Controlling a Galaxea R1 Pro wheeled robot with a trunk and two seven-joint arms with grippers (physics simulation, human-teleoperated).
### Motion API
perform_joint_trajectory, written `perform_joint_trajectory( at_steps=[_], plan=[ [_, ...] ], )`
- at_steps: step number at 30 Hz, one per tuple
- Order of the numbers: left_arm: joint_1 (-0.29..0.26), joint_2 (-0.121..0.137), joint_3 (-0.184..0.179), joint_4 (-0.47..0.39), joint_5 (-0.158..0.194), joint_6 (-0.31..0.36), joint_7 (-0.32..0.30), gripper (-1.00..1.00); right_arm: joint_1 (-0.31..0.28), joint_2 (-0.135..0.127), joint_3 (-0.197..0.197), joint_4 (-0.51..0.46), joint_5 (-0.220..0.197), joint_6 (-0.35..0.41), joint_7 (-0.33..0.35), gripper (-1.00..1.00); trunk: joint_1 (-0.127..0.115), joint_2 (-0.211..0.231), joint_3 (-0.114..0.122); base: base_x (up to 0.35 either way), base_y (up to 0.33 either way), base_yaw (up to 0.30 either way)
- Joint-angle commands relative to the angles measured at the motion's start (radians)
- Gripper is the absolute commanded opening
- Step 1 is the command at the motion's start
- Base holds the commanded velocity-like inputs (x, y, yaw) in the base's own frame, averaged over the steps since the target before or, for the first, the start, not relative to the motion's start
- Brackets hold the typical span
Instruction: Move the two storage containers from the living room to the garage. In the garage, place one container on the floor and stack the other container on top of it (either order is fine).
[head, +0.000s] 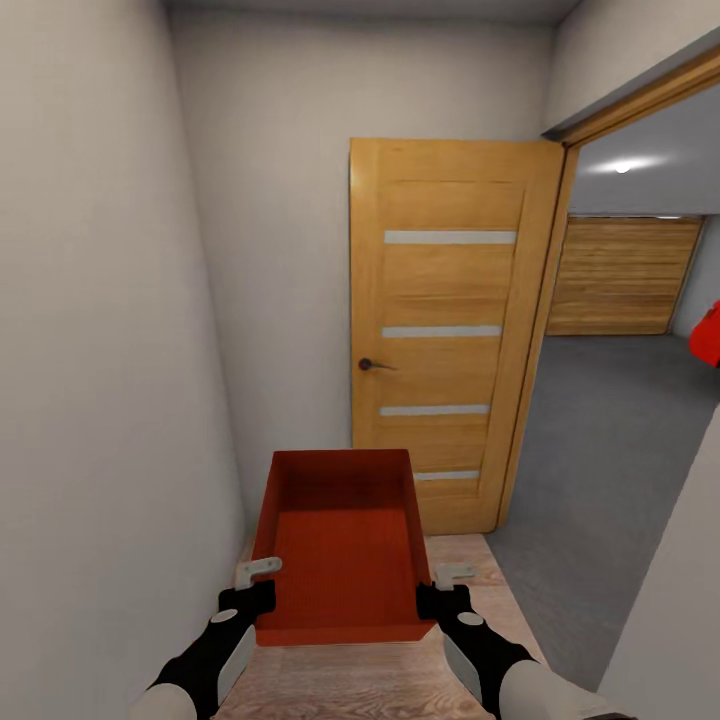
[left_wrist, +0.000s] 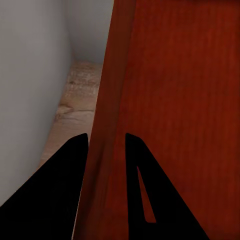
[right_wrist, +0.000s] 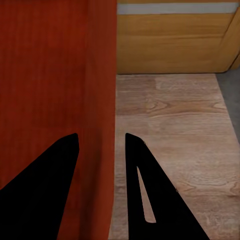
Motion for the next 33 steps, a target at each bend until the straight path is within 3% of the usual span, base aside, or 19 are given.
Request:
perform_joint_trajectory(
  at_steps=[1,11,33],
  plan=[
    [-0.001,0.017,0.015,-0.008,-0.008,0.001,0.005,-1.0,-0.001,-0.01,-0.008,0.004,-0.01,-0.003,-0.007,-1.0,0.001,-0.001,0.0,0.322,0.005,0.0],
    [-0.001,0.017,0.016,-0.008,-0.009,0.0,0.006,-1.0,-0.001,-0.009,-0.008,0.004,-0.01,0.002,-0.009,-1.0,0.001,-0.001,0.0,0.302,0.001,-0.037],
    [-0.002,0.017,0.016,-0.009,-0.009,-0.002,0.007,-1.0,0.0,-0.009,-0.008,0.004,-0.01,0.004,-0.009,-1.0,0.001,-0.001,0.0,0.007,0.0,-0.247]
  ],
)
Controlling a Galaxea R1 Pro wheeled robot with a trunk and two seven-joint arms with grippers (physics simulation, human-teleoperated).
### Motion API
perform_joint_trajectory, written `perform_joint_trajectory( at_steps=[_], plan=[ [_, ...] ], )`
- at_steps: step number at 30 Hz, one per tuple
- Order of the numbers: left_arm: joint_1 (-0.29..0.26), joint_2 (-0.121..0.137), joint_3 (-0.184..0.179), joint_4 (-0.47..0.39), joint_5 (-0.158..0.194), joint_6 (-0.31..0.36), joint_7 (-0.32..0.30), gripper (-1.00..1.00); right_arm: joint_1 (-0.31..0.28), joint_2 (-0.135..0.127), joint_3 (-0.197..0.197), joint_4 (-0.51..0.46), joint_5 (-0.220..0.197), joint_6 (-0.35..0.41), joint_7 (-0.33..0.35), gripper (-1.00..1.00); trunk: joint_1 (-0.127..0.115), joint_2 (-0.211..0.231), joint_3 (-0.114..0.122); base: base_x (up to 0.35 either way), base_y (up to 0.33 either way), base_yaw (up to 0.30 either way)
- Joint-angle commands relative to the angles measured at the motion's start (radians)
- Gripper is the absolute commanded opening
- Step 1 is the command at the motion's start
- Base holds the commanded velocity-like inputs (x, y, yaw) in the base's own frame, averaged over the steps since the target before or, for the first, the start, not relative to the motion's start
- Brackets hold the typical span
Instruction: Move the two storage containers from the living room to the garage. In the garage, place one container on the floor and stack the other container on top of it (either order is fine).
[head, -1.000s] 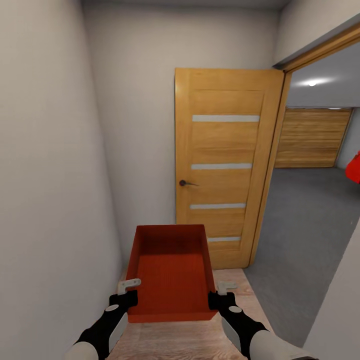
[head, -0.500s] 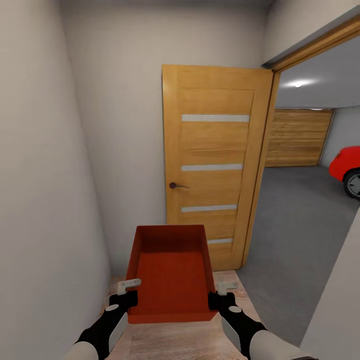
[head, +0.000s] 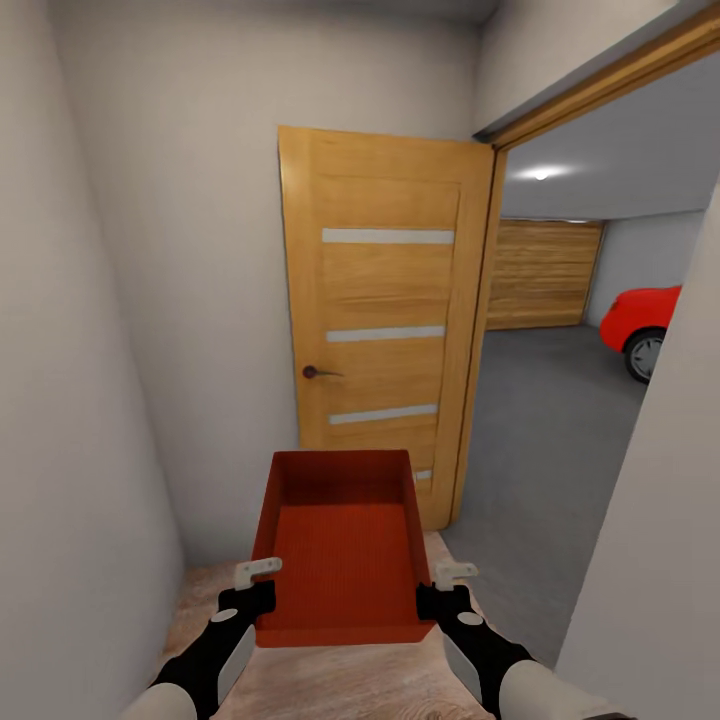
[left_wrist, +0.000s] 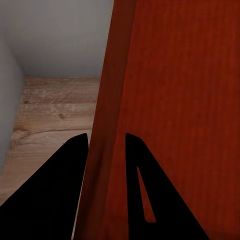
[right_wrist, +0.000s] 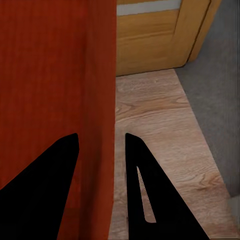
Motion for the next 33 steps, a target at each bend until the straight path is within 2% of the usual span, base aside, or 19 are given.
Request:
perform_joint_trajectory(
  at_steps=[1,33],
  plan=[
    [0.0,0.016,0.016,-0.011,-0.008,-0.011,0.006,-1.0,0.0,-0.009,-0.007,0.004,-0.01,-0.004,-0.008,-1.0,0.0,-0.001,0.0,0.0,0.0,-0.249],
    [0.0,0.015,0.017,-0.011,-0.009,-0.011,0.007,-1.0,0.0,-0.009,-0.007,0.004,-0.01,-0.002,-0.008,-1.0,0.0,-0.001,0.0,0.0,0.0,-0.249]
  ],
)
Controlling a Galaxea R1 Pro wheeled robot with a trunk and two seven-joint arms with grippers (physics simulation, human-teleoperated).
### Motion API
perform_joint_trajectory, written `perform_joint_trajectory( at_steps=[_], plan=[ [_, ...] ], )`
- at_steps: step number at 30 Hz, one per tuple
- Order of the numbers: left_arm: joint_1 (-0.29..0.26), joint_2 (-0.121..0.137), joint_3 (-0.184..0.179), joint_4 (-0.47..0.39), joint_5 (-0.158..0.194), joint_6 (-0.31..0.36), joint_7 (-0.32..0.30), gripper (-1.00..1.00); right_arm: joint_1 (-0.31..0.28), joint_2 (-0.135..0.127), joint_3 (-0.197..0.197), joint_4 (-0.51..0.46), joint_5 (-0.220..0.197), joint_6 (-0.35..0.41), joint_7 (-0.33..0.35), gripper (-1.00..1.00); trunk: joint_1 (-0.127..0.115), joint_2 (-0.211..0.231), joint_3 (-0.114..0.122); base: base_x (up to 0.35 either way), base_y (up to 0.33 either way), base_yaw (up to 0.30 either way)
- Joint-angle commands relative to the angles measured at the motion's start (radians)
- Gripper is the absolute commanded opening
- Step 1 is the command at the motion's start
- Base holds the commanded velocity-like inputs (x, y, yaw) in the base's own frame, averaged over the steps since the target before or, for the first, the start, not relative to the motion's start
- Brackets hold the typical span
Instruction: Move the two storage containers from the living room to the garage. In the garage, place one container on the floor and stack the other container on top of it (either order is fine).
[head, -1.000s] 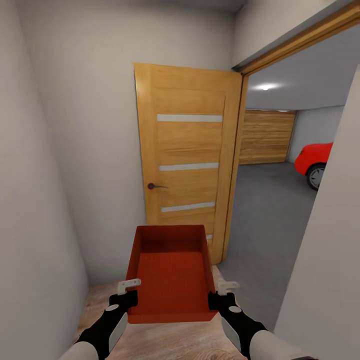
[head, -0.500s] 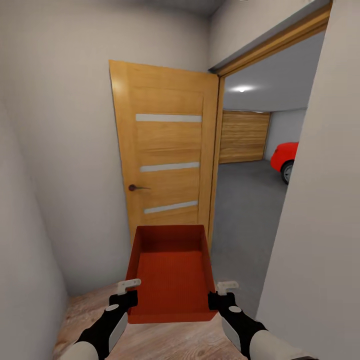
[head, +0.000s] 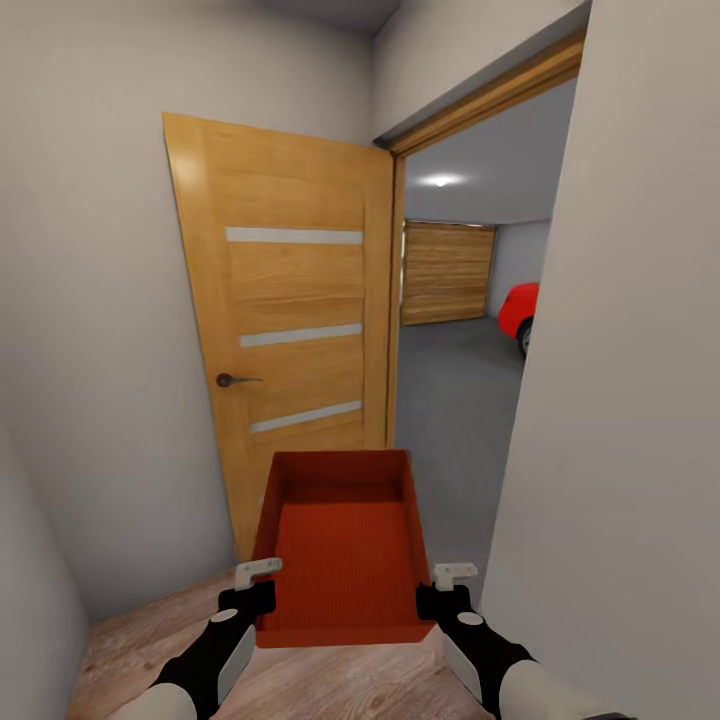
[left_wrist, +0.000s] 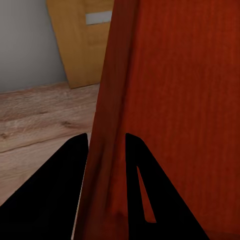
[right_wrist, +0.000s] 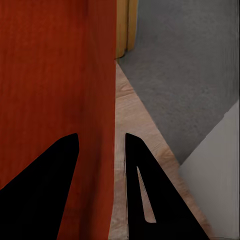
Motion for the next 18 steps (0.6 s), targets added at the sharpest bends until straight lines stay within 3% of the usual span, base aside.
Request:
perform_joint_trajectory(
  at_steps=[1,13,18],
  plan=[
    [0.0,0.015,0.017,-0.011,-0.009,-0.012,0.006,-1.0,0.0,-0.009,-0.008,0.004,-0.009,-0.004,-0.008,-1.0,0.0,-0.001,0.0,0.0,0.0,-0.249],
    [0.0,0.015,0.016,-0.01,-0.009,-0.012,0.005,-1.0,-0.001,-0.009,-0.008,0.004,-0.009,-0.004,-0.008,-1.0,0.0,-0.001,0.0,0.007,0.006,-0.249],
    [0.0,0.015,0.016,-0.011,-0.008,-0.012,0.006,-1.0,-0.001,-0.009,-0.008,0.004,-0.009,-0.004,-0.008,-1.0,0.0,-0.001,0.0,0.186,0.185,-0.249]
  ],
)
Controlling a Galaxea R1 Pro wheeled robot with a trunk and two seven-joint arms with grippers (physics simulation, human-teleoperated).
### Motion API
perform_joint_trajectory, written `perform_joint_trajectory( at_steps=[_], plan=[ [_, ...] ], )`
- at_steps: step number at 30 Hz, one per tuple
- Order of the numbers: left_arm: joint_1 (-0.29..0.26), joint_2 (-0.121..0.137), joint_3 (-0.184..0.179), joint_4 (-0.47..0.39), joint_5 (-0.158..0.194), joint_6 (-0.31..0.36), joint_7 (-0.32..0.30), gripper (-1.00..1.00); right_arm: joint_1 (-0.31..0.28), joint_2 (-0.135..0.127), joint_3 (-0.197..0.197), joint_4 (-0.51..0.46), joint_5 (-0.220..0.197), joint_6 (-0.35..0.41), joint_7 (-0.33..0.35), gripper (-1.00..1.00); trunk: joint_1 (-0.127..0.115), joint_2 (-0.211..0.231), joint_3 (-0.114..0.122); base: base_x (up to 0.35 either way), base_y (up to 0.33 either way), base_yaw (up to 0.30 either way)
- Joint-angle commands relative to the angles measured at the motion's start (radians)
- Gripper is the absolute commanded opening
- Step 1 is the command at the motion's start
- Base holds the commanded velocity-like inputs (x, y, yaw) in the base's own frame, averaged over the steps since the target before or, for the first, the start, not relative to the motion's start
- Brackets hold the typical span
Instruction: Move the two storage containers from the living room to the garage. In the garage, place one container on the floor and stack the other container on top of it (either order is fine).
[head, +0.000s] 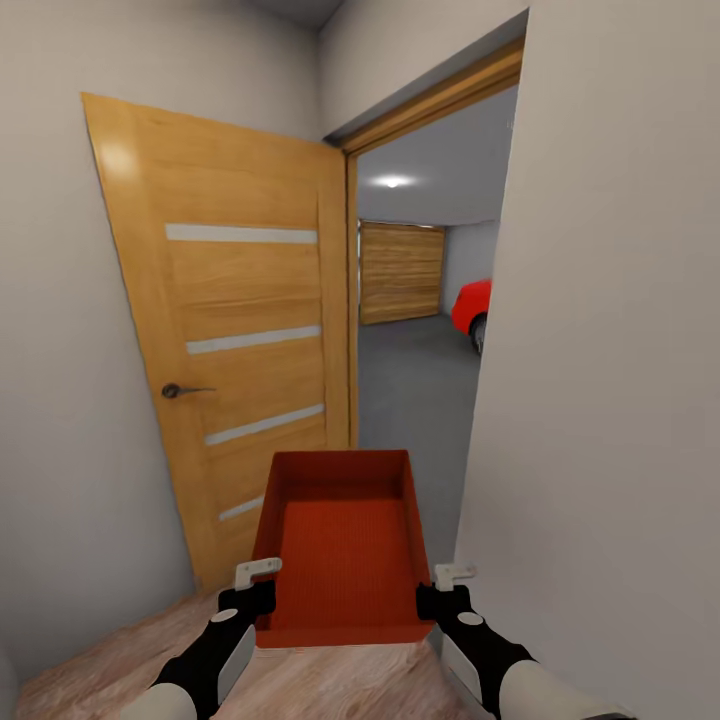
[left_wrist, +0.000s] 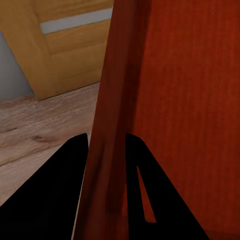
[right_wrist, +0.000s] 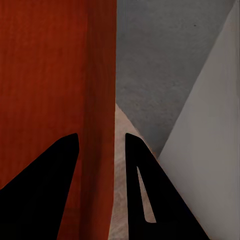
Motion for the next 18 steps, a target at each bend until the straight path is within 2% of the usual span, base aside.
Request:
perform_joint_trajectory(
  at_steps=[1,7,18],
  plan=[
    [0.0,0.015,0.015,-0.01,-0.008,-0.012,0.006,-1.0,0.0,-0.009,-0.008,0.004,-0.01,-0.004,-0.008,-1.0,0.001,-0.001,0.0,0.216,0.22,-0.249],
    [0.0,0.015,0.015,-0.01,-0.008,-0.012,0.005,-1.0,0.0,-0.009,-0.008,0.004,-0.01,-0.004,-0.008,-1.0,0.001,-0.001,0.0,0.223,0.226,-0.229],
    [0.0,0.015,0.015,-0.01,-0.008,-0.012,0.006,-1.0,0.0,-0.01,-0.008,0.004,-0.01,-0.003,-0.007,-1.0,0.001,-0.001,0.0,0.232,0.227,-0.018]
  ],
)
